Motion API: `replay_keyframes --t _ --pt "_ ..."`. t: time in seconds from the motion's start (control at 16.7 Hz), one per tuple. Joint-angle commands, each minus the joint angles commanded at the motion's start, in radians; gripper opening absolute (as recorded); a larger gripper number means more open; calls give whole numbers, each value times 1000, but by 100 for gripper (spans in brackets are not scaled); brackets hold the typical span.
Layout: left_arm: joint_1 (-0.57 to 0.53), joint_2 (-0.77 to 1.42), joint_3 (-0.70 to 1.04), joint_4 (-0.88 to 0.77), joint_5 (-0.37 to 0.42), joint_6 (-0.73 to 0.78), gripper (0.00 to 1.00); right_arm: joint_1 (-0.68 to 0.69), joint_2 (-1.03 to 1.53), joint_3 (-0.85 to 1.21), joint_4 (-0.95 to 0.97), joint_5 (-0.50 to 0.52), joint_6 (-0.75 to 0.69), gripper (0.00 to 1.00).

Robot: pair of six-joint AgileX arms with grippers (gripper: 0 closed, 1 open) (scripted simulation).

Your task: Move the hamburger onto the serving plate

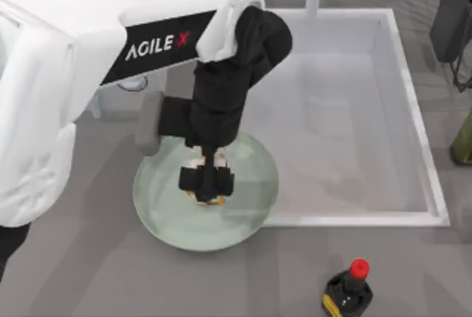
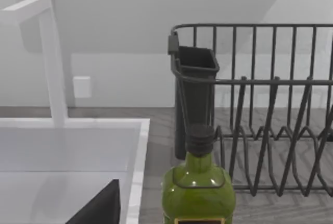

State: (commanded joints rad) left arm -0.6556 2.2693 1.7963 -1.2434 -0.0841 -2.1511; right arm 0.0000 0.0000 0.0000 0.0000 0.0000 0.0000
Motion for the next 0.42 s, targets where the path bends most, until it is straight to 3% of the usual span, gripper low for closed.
replay_keyframes --t 0.12,0.42 --pt "0 0 0 0 0 0 100 0 0 0 0 0 0 100" --pt "0 0 0 0 0 0 100 0 0 0 0 0 0 100"
